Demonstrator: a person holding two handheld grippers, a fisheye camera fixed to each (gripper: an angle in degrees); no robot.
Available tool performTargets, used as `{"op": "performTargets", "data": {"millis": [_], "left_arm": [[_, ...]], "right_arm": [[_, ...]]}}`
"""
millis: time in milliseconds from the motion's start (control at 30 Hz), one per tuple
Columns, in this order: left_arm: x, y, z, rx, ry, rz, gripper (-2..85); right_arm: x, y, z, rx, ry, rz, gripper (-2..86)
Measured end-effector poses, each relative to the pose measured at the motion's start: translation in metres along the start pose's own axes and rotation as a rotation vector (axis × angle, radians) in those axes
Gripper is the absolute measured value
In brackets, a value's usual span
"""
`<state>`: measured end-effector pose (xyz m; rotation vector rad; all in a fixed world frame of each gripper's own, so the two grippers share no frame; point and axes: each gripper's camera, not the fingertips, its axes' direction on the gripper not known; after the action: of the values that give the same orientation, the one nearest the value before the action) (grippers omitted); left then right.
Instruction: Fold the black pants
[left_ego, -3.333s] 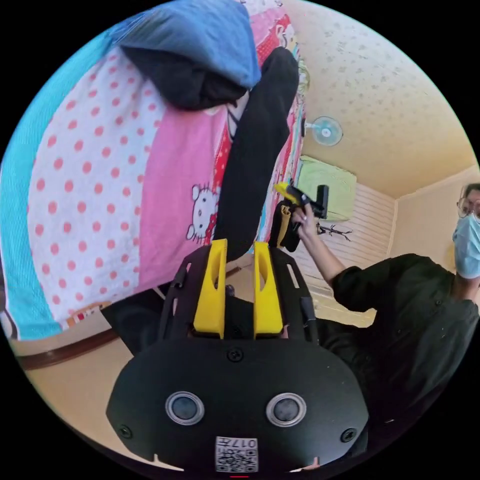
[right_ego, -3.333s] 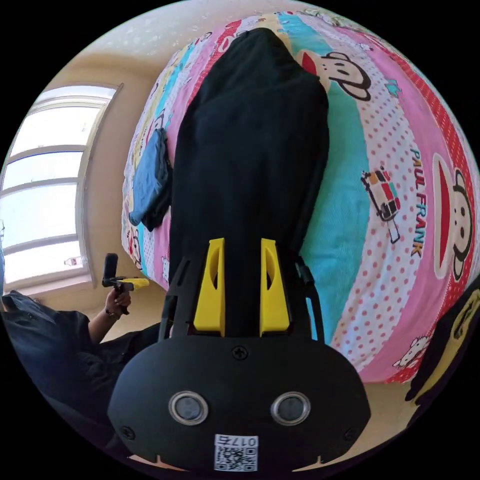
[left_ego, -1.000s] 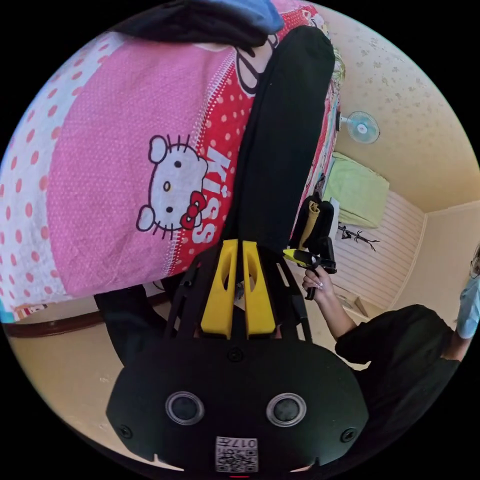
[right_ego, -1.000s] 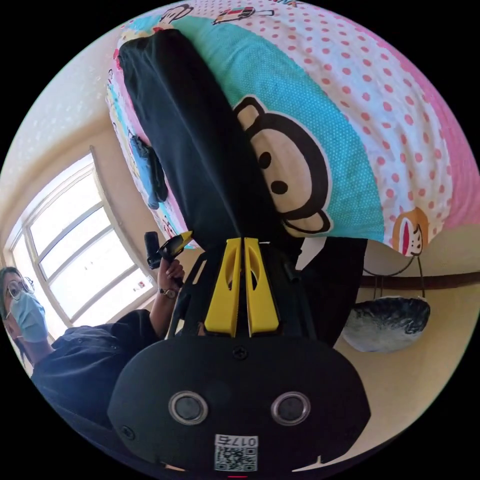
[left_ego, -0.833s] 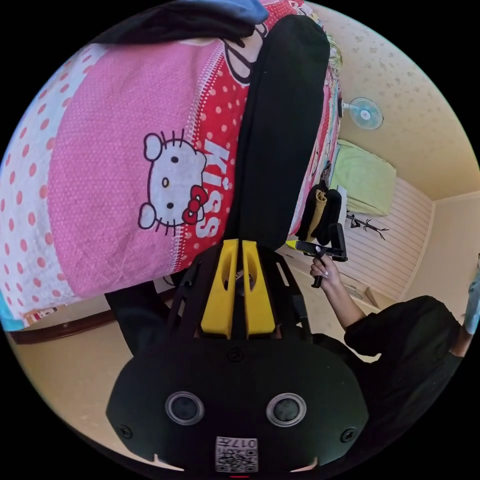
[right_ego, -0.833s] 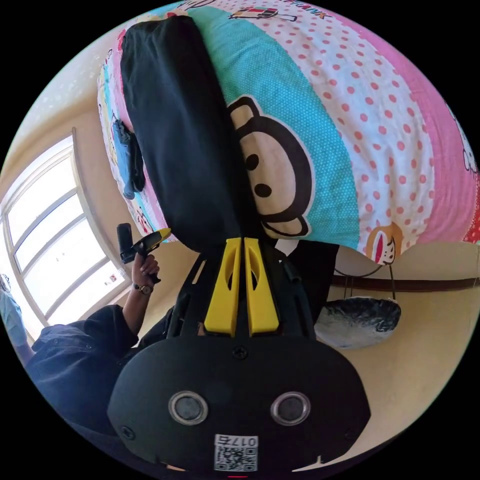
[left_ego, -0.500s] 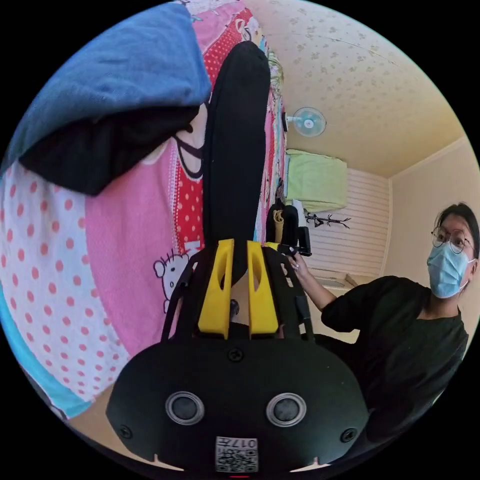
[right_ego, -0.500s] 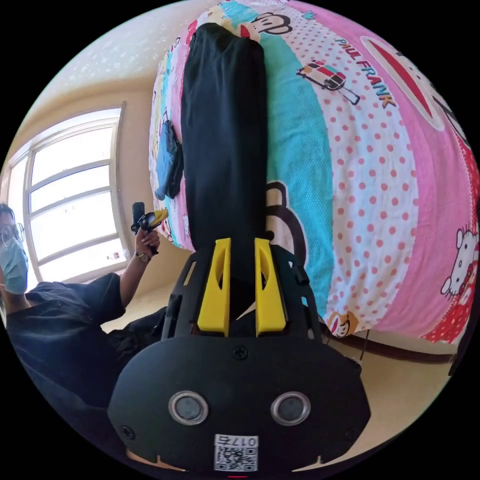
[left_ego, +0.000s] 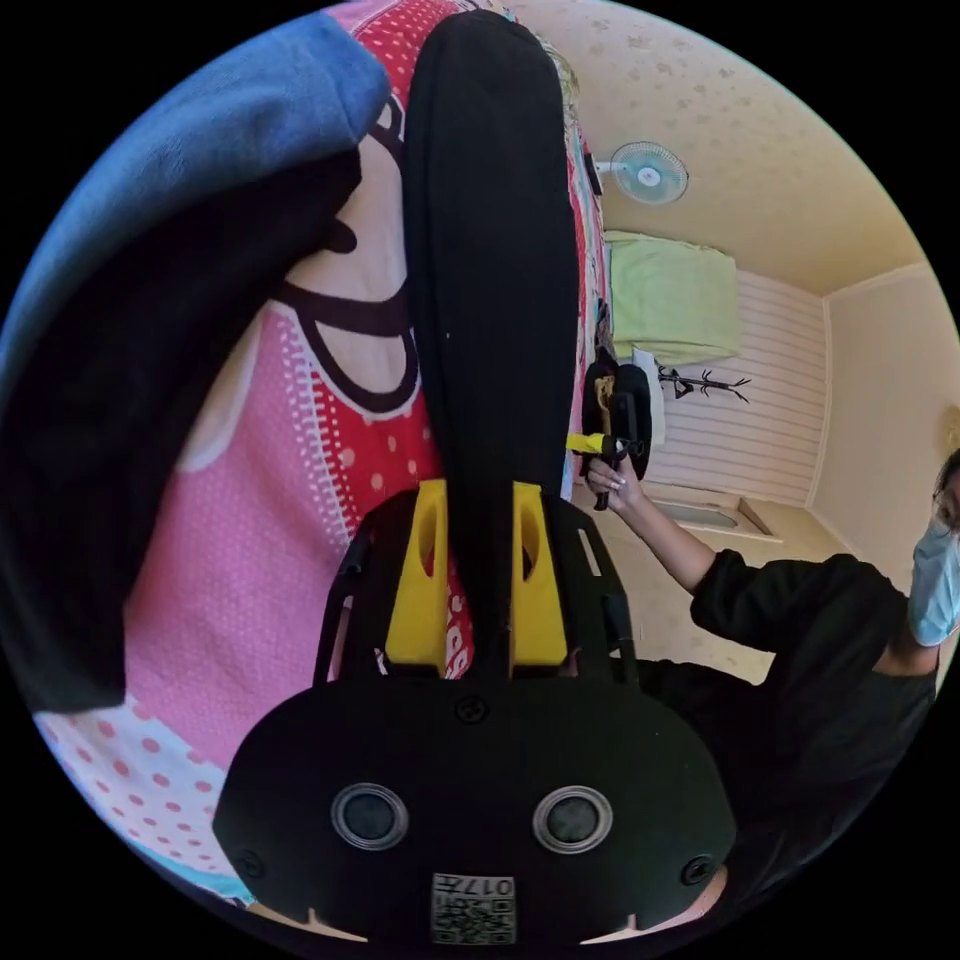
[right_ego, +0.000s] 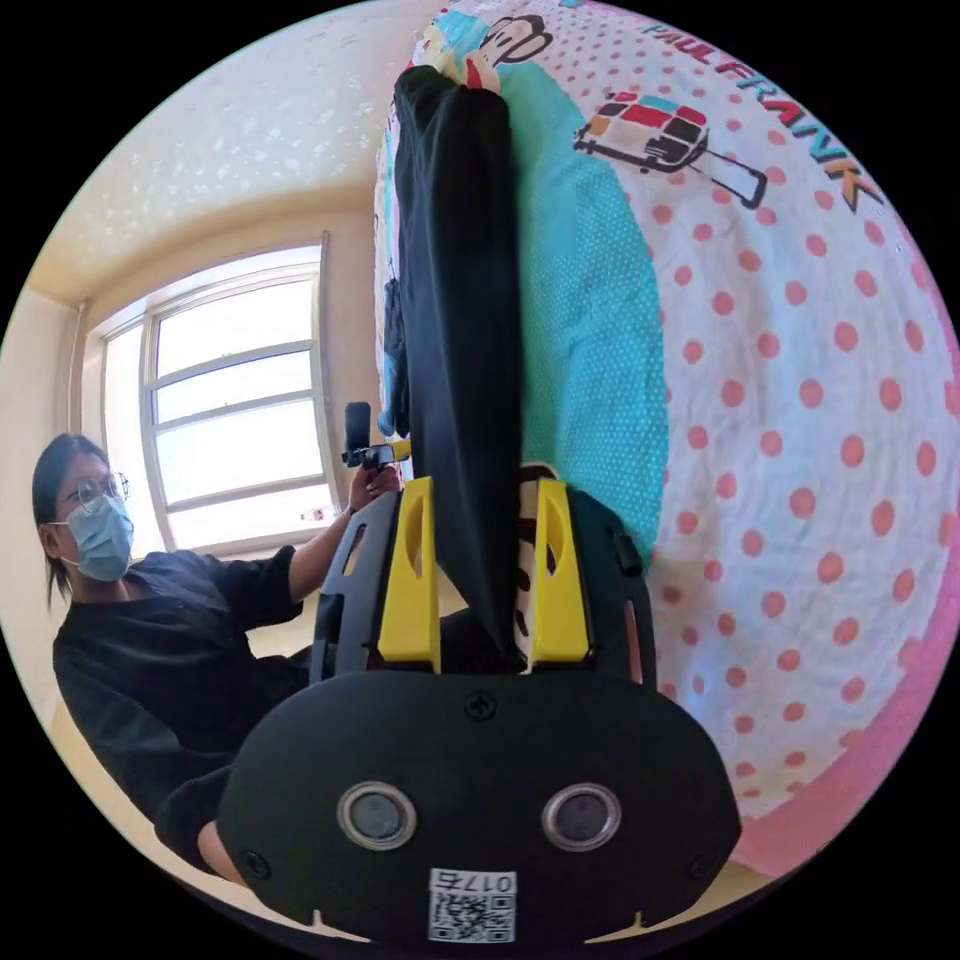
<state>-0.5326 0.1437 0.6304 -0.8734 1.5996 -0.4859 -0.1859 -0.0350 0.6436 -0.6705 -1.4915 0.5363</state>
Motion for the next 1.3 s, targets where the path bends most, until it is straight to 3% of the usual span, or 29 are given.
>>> {"op": "performTargets", "data": {"millis": [300,600,767,967,1300], "left_arm": [[-0.029,0.002,0.027,0.075,0.221,-0.057,6.4],[-0.016,-0.02,0.066,-0.034,0.328,-0.067,4.3],[0.062,0.002,0.033,0.003,0.256,0.058,3.9],[0.186,0.038,-0.052,0.18,0.497,0.277,3.2],[0.5,0.12,-0.192,0.387,0.276,0.859,3.0]], "right_arm": [[-0.002,0.011,0.003,0.014,-0.118,-0.033,16.1],[0.0,0.016,0.009,-0.073,-0.268,-0.011,6.2],[-0.059,0.055,-0.019,-0.002,-0.375,-0.098,2.0],[-0.2,0.095,-0.08,0.07,-0.441,-0.387,0.3],[-0.477,0.19,-0.181,0.104,-0.253,-0.995,-0.2]]}}
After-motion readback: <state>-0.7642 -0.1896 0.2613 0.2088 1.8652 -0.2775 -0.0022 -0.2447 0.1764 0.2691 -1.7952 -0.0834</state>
